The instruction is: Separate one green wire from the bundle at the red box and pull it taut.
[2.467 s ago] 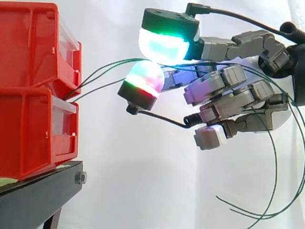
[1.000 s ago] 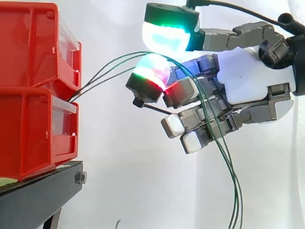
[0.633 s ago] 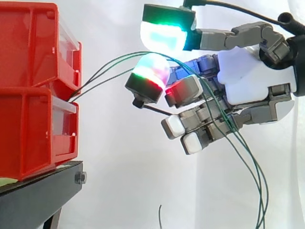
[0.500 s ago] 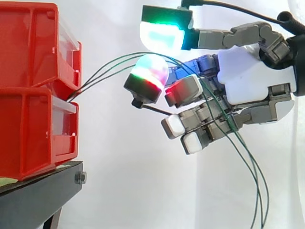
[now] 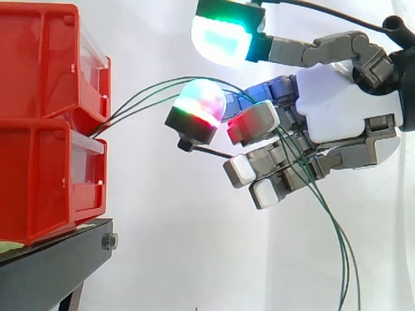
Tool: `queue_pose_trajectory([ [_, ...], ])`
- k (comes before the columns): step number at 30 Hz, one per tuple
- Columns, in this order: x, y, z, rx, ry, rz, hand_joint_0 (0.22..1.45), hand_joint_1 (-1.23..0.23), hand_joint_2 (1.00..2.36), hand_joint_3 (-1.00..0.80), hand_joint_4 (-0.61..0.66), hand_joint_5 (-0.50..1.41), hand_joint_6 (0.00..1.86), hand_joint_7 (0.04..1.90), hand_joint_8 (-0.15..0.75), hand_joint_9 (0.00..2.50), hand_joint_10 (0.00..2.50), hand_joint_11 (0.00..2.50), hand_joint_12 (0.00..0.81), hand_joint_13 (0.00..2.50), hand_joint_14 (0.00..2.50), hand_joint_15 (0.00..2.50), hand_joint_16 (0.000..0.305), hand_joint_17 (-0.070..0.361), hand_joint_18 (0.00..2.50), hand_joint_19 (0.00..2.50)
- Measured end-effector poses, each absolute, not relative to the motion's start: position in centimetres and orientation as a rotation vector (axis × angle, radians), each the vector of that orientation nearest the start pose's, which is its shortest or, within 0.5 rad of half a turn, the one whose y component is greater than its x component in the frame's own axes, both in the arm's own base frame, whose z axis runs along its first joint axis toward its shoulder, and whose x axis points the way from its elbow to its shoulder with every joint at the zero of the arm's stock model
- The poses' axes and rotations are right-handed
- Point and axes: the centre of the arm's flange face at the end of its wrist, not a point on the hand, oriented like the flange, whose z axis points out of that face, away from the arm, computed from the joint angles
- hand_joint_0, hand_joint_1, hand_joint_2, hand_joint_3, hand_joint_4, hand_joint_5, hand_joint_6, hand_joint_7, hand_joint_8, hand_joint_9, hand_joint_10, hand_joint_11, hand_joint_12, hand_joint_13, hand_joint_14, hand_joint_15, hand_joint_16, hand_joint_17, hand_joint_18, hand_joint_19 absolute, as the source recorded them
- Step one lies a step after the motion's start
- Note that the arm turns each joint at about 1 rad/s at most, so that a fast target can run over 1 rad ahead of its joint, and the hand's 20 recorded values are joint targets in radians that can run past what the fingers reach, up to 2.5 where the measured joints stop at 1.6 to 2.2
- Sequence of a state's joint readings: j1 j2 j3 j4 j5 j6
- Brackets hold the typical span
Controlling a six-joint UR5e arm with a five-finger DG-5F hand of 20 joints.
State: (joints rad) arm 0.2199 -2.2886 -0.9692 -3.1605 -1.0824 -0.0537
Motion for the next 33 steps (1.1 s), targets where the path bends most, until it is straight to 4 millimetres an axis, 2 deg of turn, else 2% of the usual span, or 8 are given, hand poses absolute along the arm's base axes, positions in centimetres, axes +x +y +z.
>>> queue_pose_trajectory([
  [9, 76.41, -1.37, 32.63, 1.345, 1.152, 0.874, 0.62, -0.78, 1.02, -0.19, 0.02, -0.18, 0.9, 1.1, 0.271, 1.2, 0.02, 1.36, 0.414, 0.98, 0.03, 0.74, 0.051, 0.115, 0.89, 0.68],
  [12, 76.41, -1.44, 32.64, 1.345, 1.151, 0.873, 0.65, -0.85, 1.02, -0.24, -0.01, -0.19, 0.92, 1.03, 0.251, 1.16, 0.02, 1.36, 0.401, 0.94, 0.03, 0.74, 0.049, 0.11, 0.86, 0.67],
  [14, 76.41, -1.49, 32.64, 1.345, 1.151, 0.873, 0.67, -0.88, 1.01, -0.44, 0.06, -0.2, 0.91, 0.99, 0.245, 1.13, 0.01, 1.35, 0.398, 0.93, 0.03, 0.74, 0.048, 0.109, 0.86, 0.66],
  [20, 76.41, -1.55, 32.66, 1.346, 1.149, 0.873, 0.51, -0.66, 1.0, -0.5, 0.1, -0.17, 0.89, 0.99, 0.283, 1.2, 0.01, 1.35, 0.421, 0.97, 0.03, 0.74, 0.052, 0.117, 0.89, 0.68],
  [21, 76.41, -1.57, 32.65, 1.346, 1.149, 0.874, 0.51, -0.53, 1.0, -0.5, 0.1, -0.17, 0.89, 1.0, 0.283, 1.22, 0.01, 1.37, 0.419, 0.98, 0.02, 0.74, 0.053, 0.119, 0.89, 0.69],
  [24, 76.43, -1.6, 32.65, 1.347, 1.149, 0.877, 0.53, -0.48, 1.0, -0.5, 0.09, -0.17, 0.89, 1.02, 0.279, 1.23, 0.01, 1.37, 0.416, 0.98, 0.02, 0.74, 0.051, 0.116, 0.88, 0.71],
  [25, 76.42, -1.62, 32.66, 1.347, 1.149, 0.879, 0.59, -0.51, 1.01, -0.44, 0.08, -0.17, 0.88, 1.05, 0.261, 1.22, 0.02, 1.39, 0.402, 0.97, 0.03, 0.75, 0.049, 0.11, 0.86, 0.73],
  [33, 76.34, -1.6, 32.58, 1.349, 1.166, 0.882, 0.6, -0.74, 1.02, -0.17, 0.07, -0.17, 0.9, 1.07, 0.286, 1.19, 0.01, 1.36, 0.423, 0.97, 0.02, 0.75, 0.053, 0.12, 0.89, 0.69],
])
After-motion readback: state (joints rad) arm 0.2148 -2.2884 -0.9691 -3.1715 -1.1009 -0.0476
